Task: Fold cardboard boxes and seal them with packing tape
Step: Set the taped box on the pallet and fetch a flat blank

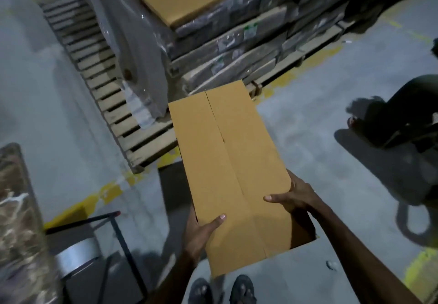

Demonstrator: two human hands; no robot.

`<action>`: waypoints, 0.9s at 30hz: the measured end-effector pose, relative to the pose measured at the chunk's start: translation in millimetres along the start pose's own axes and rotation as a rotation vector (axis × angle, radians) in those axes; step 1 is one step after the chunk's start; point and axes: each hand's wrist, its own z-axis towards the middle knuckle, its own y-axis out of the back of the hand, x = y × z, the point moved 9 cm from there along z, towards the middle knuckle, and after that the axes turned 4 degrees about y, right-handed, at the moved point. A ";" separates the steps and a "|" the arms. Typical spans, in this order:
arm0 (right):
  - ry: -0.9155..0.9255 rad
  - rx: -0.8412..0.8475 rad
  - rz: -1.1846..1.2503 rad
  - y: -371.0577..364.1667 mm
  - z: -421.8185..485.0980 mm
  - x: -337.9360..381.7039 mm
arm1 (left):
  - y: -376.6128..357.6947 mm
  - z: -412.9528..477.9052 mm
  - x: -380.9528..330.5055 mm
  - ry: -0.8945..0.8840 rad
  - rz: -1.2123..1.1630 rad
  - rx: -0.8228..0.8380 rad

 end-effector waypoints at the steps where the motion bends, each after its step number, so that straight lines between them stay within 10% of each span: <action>1: -0.001 0.019 -0.008 -13.3 23.5 -16.4 | -3.9 23.3 21.6 0.020 -0.009 -0.010; 12: -0.035 0.043 -0.057 -100.1 214.2 -199.0 | -80.0 216.6 218.2 0.141 -0.055 0.019; 27: -0.010 -0.075 -0.160 -86.9 294.5 -249.4 | -139.4 281.0 248.3 0.211 -0.005 -0.040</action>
